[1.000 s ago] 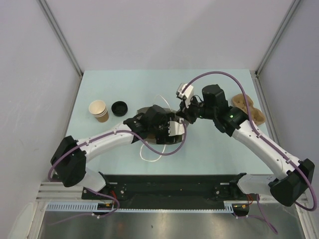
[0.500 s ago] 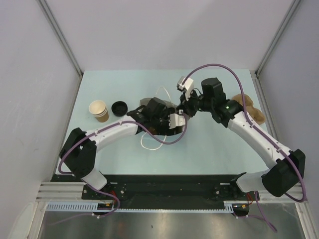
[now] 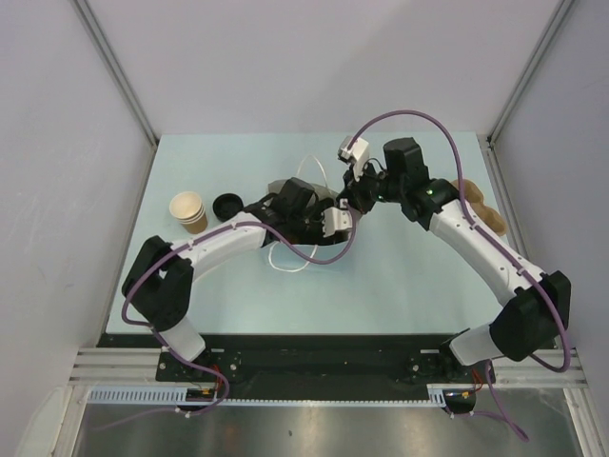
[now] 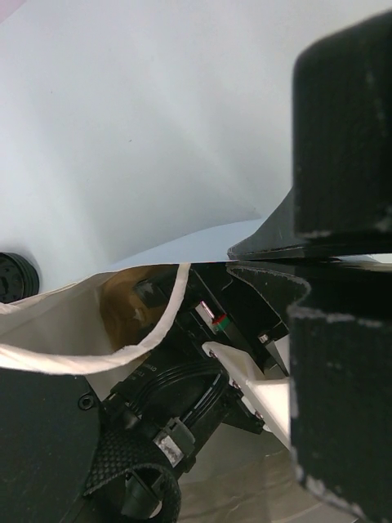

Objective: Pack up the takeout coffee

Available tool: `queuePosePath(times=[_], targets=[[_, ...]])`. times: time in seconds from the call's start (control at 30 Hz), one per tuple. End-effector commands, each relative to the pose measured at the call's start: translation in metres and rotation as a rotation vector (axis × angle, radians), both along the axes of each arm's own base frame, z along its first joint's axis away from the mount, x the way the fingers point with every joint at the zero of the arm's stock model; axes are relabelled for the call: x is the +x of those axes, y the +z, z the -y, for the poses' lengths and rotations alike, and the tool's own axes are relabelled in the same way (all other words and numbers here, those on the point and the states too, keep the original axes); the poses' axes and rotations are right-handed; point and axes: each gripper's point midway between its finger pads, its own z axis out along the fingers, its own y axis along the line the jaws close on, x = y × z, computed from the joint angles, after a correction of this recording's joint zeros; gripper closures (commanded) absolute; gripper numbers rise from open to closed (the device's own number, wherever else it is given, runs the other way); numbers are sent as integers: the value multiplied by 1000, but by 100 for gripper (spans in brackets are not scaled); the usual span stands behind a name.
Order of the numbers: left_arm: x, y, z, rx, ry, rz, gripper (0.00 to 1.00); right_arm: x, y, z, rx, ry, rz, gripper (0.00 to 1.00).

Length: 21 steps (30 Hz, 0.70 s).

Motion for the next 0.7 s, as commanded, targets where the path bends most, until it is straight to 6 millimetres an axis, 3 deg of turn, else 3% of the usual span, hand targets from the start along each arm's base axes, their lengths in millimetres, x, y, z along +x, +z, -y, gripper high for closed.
queuePosePath(times=[0.0, 0.27, 0.67], targets=[[-19, -69, -34, 173, 49, -184, 89, -8, 6, -9, 25, 57, -37, 100], [-22, -92, -45, 221, 61, -225, 89, -8, -1, -8, 15, 55, -60, 100], [-22, -109, -56, 291, 80, -258, 85, -7, -8, -7, 4, 51, -83, 100]])
